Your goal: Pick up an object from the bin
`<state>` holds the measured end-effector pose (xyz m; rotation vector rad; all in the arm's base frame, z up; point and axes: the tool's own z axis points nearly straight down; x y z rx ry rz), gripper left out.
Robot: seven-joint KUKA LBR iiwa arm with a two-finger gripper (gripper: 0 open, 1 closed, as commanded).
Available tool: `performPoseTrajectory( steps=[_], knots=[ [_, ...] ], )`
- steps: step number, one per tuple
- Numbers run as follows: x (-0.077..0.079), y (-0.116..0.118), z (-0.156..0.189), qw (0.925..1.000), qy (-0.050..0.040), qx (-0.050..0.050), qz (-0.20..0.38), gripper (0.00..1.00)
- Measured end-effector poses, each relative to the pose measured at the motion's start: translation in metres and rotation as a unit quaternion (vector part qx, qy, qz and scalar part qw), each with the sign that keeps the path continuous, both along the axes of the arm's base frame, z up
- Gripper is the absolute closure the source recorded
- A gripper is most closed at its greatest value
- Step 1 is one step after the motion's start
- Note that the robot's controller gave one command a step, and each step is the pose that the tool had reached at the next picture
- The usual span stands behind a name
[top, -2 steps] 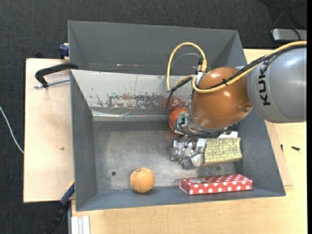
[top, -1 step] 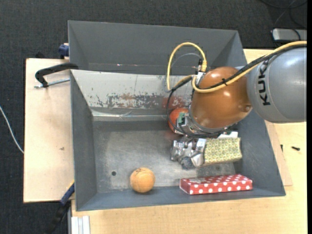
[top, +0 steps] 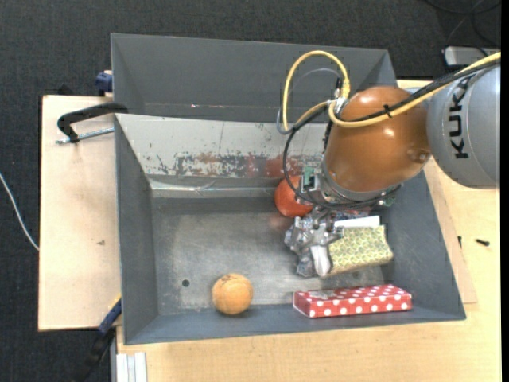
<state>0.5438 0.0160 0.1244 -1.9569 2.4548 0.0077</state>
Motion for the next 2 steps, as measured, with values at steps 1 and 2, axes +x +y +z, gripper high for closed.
performPoseTrajectory(
  steps=[1,2],
  knots=[
    [0.004,0.007,0.034,1.0000,-0.0058,-0.001,0.003,1.00],
    [0.000,0.007,0.092,0.9994,-0.0005,-0.001,0.035,1.00]
  ],
)
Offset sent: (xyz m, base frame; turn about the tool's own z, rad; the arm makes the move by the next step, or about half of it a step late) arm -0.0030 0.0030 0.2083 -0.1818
